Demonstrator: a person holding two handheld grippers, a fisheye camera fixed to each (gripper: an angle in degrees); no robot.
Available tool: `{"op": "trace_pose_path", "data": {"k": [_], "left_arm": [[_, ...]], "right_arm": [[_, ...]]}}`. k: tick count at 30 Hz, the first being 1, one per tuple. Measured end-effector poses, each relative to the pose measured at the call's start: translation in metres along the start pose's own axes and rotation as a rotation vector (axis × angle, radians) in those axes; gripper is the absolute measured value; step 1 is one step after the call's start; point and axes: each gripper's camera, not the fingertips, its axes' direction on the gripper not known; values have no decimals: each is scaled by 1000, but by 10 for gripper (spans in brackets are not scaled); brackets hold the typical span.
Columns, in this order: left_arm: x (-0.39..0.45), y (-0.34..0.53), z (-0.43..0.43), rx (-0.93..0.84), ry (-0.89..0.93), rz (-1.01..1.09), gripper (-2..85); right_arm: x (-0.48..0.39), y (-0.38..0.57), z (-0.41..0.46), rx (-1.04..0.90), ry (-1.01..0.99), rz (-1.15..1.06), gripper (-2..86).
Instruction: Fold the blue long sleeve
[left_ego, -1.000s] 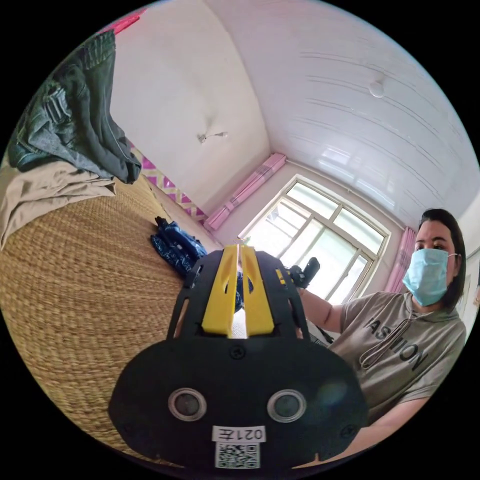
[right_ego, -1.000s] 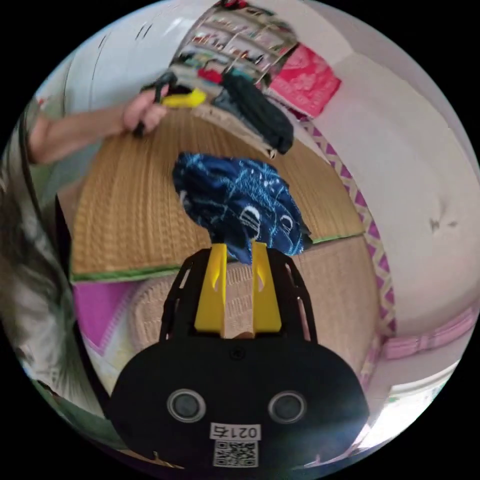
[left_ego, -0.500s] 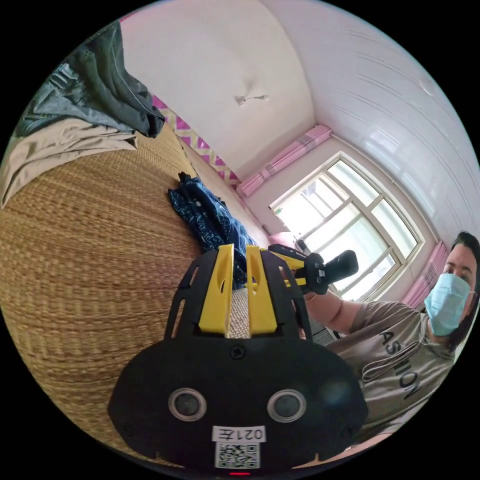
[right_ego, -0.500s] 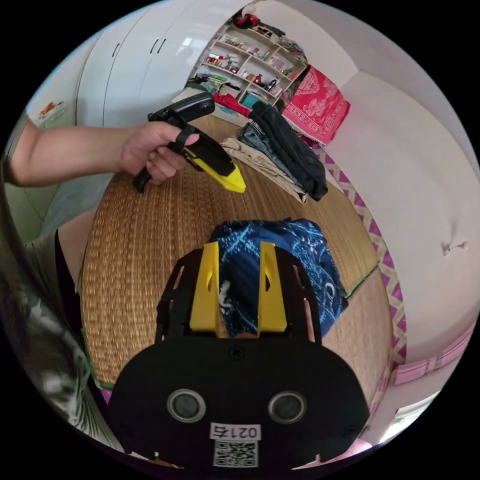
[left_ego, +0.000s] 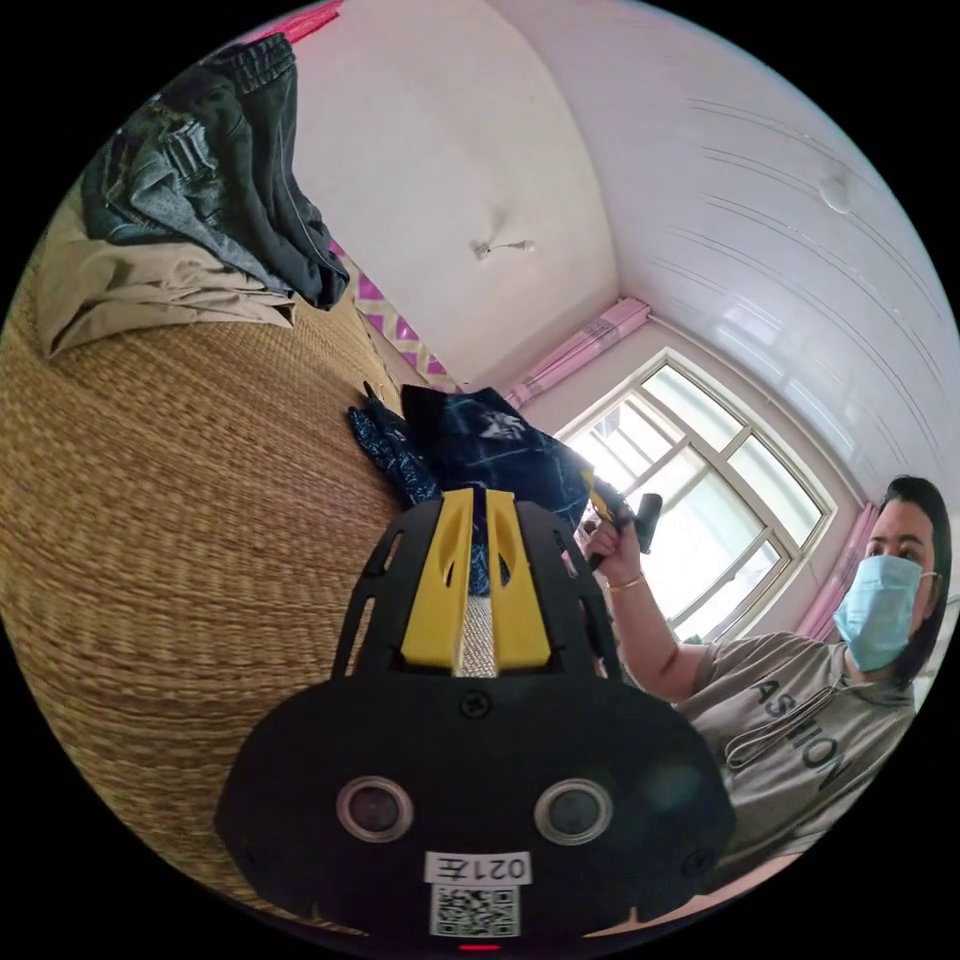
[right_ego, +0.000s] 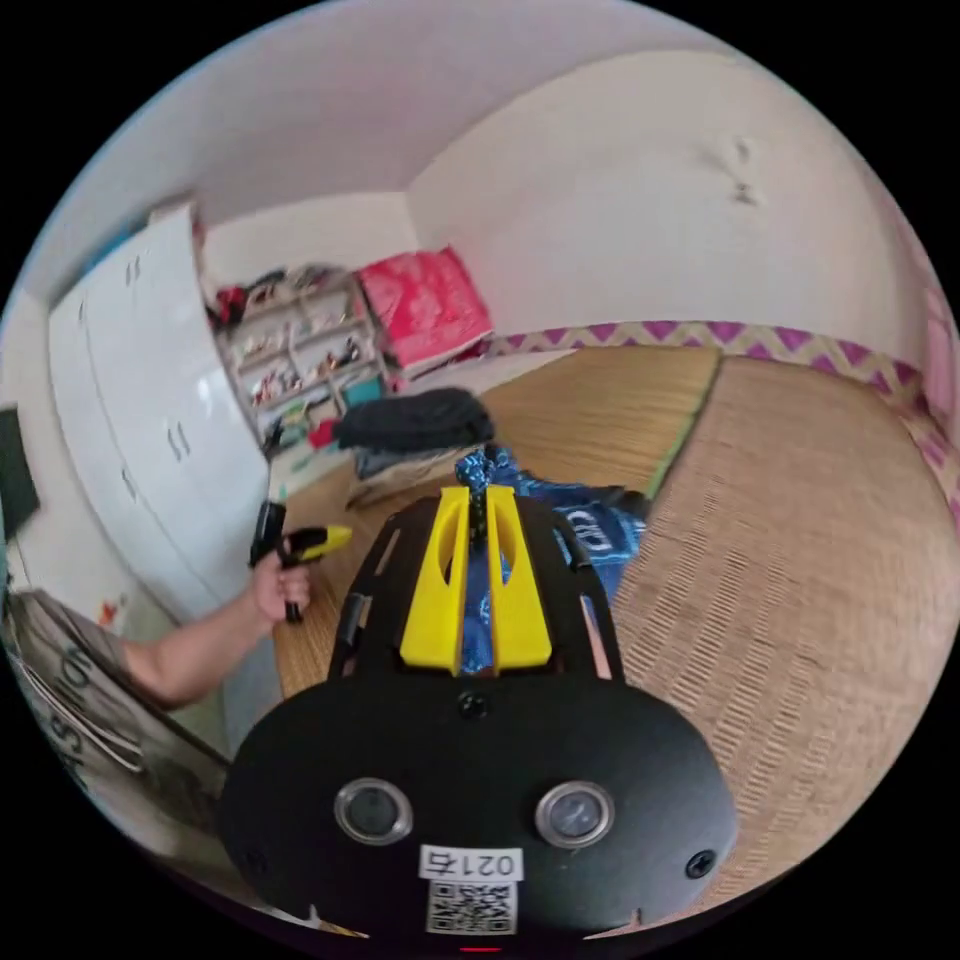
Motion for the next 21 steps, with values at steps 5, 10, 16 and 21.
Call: {"op": "trace_pose_path", "data": {"k": [5, 10, 16, 21], "left_arm": [[6, -23, 17, -94, -50, -9, 12], [19, -42, 70, -249, -102, -45, 67], [34, -47, 155, -426, -170, -108, 124], [36, -73, 170, -438, -280, -138, 99]], "right_arm": [[277, 42, -226, 147, 128, 338, 18], [480, 198, -297, 27, 98, 708, 19], [550, 330, -336, 7, 46, 808, 10], [548, 353, -397, 25, 165, 724, 19]]}}
